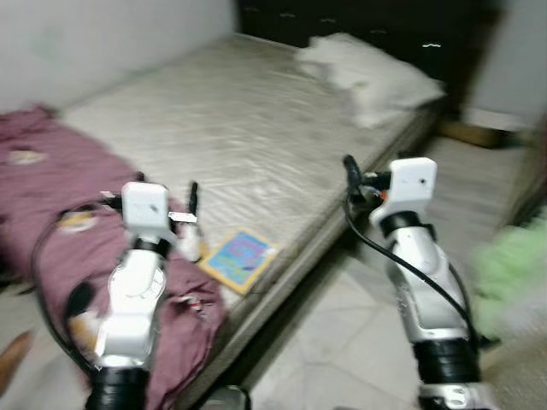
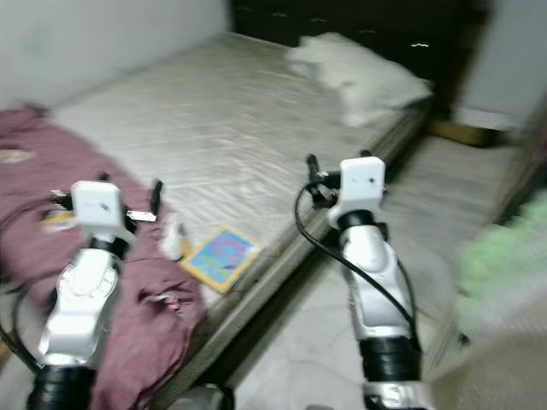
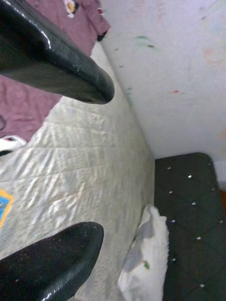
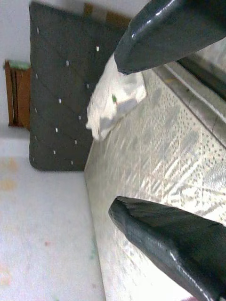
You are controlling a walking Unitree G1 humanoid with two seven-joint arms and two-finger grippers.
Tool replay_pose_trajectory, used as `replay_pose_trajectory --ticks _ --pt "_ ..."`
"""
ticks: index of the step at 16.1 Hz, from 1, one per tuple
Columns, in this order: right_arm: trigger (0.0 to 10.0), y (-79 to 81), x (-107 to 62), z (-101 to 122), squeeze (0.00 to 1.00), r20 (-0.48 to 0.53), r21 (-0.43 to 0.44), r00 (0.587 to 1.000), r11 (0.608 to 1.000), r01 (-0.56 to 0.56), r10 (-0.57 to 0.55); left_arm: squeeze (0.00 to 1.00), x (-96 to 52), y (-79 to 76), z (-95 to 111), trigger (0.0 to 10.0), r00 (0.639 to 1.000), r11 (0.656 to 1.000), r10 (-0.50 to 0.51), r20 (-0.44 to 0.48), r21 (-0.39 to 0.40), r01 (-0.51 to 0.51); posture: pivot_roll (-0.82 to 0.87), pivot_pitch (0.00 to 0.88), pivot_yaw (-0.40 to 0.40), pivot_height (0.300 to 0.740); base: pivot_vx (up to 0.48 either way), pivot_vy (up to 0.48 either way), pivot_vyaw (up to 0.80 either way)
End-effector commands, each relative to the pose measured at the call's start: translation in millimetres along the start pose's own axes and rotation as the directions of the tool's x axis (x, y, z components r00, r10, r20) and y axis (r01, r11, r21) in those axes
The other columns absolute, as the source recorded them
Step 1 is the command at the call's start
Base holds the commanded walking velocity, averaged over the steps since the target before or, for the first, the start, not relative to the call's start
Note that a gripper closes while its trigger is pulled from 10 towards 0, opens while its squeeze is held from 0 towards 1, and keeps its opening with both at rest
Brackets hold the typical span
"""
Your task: Clean up the room
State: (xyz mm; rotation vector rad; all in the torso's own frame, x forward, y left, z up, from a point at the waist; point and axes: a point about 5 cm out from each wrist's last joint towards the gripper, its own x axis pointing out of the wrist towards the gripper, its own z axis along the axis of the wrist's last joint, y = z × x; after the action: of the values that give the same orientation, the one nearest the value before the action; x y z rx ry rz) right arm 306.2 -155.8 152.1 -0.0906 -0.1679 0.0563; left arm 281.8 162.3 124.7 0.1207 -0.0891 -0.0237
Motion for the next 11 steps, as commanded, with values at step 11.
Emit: replay_pose_trajectory --ticks 11 --pt "10.0 4.2 3.0 4.7 0.00 0.025 0.015 0.999 1.000 -0.025 0.024 0.00 0.9 4.8 0.9 10.0 1.000 1.000 0.025 0.000 0.016 -0.025 -0.04 0.000 0.018 0.740 0.000 0.000 0.80"
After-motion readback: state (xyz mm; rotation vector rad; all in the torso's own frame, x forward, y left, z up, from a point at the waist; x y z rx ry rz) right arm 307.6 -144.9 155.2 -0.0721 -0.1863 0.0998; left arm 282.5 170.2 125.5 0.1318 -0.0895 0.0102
